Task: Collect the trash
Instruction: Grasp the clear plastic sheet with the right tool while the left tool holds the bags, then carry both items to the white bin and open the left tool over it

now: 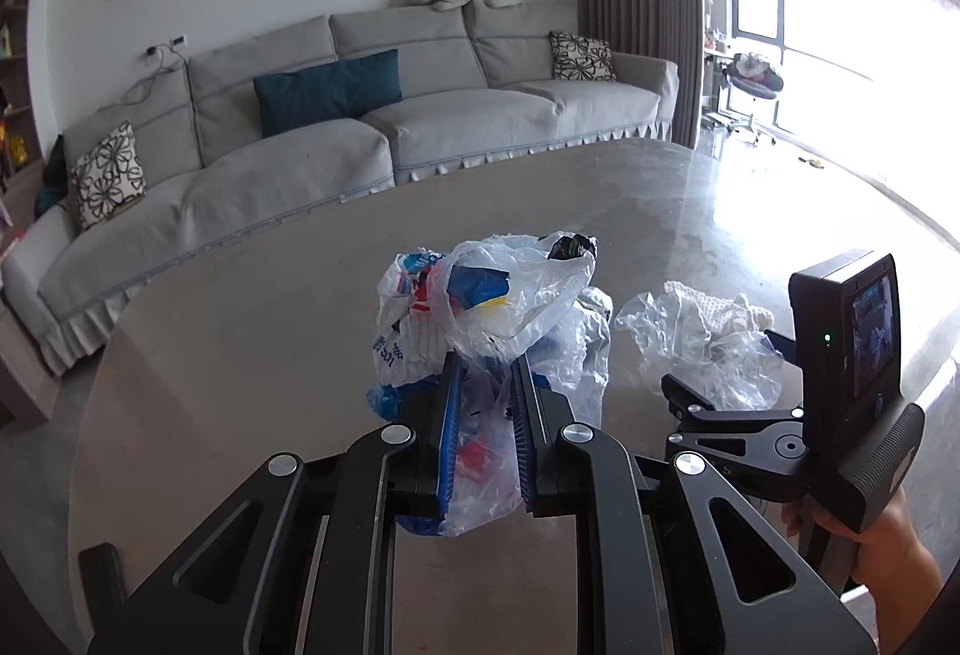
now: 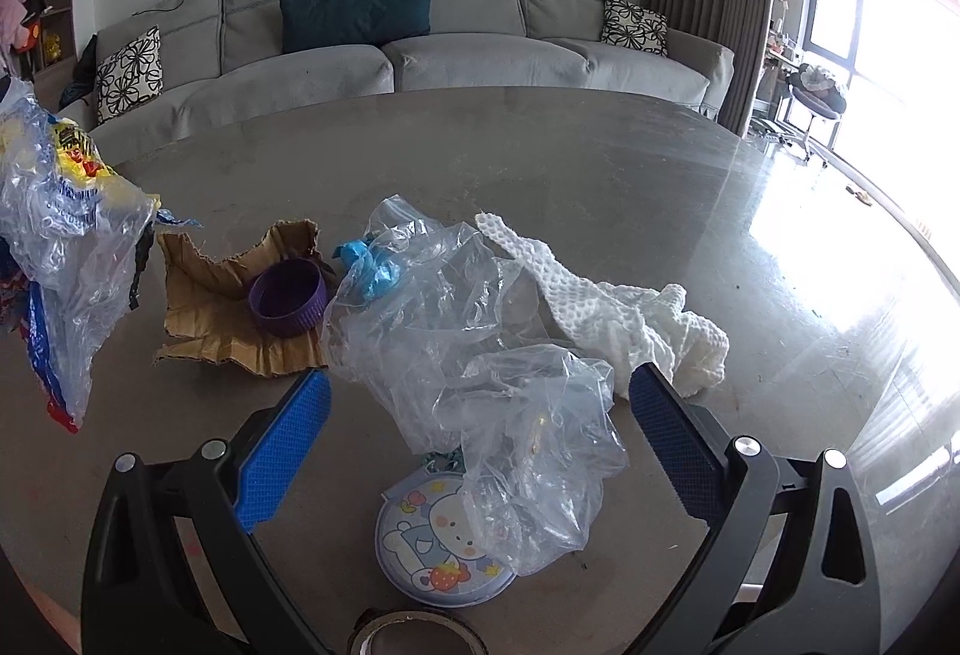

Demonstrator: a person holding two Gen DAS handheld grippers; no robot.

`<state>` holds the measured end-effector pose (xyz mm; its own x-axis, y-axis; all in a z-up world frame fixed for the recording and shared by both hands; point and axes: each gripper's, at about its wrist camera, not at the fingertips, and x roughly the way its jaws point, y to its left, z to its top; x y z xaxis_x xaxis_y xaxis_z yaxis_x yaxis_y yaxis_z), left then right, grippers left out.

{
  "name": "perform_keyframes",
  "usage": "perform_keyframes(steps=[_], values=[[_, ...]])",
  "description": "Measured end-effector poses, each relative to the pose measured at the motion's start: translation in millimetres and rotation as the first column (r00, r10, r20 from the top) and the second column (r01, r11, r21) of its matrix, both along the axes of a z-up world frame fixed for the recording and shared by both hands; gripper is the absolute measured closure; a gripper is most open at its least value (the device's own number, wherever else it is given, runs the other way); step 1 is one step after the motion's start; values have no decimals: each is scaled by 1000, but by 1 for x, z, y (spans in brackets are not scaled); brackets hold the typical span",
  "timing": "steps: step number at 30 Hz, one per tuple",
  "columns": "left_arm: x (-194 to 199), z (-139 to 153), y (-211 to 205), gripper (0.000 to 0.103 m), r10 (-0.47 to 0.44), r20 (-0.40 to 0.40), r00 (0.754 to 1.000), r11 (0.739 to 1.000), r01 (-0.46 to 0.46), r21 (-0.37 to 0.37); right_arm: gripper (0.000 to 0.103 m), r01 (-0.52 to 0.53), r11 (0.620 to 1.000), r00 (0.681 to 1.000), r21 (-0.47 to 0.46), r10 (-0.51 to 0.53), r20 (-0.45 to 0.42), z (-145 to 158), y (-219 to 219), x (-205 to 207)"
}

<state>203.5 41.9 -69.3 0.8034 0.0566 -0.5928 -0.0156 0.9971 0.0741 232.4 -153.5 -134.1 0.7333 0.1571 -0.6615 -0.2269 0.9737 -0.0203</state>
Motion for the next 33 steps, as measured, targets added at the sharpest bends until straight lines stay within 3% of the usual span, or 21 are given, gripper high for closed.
perform_keyframes(steps=[1, 3, 4, 6, 9, 24, 28, 33], values=[[0, 0, 0, 86, 0, 0, 1000, 1000, 0, -2, 12, -7, 1000, 1000, 2, 7, -5, -2, 1, 1], [2, 0, 0, 86, 1, -1, 1000, 1000, -1, -1, 46, -7, 1000, 1000, -12, 7, -24, -6, 2, 3], [2, 0, 0, 86, 0, -1, 1000, 1000, 0, -4, 51, -8, 1000, 999, -7, 8, -36, -8, 1, 3], [0, 1, 0, 86, -1, 1, 1000, 1000, 1, -7, 74, -35, 999, 998, 29, 37, -58, -10, -1, 2], [-3, 4, -1, 86, -3, 9, 1000, 1000, 3, -7, 88, -39, 999, 998, 22, 40, -39, -3, -1, -6], [-41, 26, -9, 86, -21, 68, 997, 999, 23, -24, 91, -93, 993, 987, 77, 82, 140, 95, -17, -100], [-49, 30, -26, 86, -52, 72, 996, 998, 54, -30, 91, -66, 995, 980, 68, 52, 191, 116, -35, -138], [-60, 26, -73, 86, -153, 72, 986, 986, 157, -57, 91, 25, 999, 973, 48, -35, 230, 128, -78, -180]])
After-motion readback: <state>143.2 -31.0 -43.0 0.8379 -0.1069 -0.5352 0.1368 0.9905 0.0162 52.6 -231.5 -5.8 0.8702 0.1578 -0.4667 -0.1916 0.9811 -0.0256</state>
